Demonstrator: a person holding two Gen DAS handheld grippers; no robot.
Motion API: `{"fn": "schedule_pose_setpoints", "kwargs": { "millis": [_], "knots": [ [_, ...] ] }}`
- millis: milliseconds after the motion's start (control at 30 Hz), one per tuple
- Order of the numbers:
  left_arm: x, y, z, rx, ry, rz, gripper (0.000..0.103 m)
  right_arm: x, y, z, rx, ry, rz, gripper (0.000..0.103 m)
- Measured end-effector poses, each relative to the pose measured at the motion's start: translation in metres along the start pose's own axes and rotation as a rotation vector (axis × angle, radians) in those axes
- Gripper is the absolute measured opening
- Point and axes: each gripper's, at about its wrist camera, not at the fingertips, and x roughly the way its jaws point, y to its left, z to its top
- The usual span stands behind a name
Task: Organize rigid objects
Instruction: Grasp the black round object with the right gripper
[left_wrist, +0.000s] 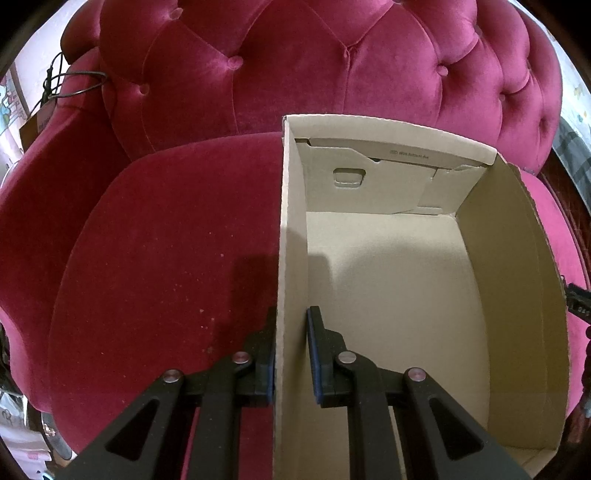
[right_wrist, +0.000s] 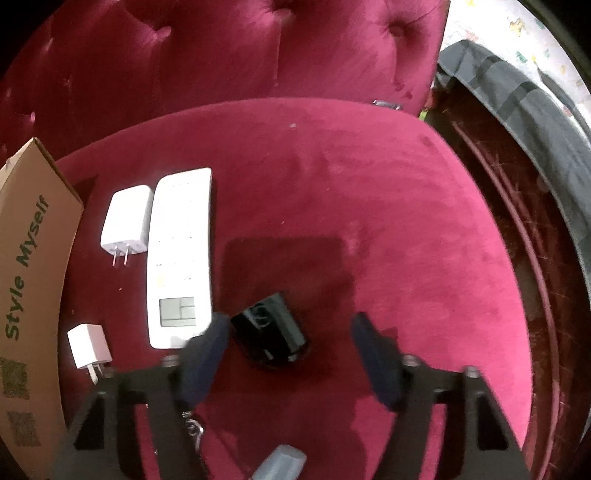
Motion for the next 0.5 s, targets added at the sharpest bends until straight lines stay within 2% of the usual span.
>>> {"fn": "schedule_pose_setpoints", "kwargs": {
  "millis": [33,200,500],
  "knots": [
    [0.001,0.0,0.0,0.0,0.001,-0.001,0.015,0.003,0.001,0.0,0.003,0.015,0.021,0.05],
    [0.0,0.0,0.0,0.001,0.001,-0.001,0.015,0.002,0.0,-0.001,0.025,0.028,0.041,0.05],
    [0.0,0.001,-0.001,-0.003,-0.002,-0.003,0.015,-0.01,0.006,0.002,0.015,0.03,0.014,0.05]
  ]
}}
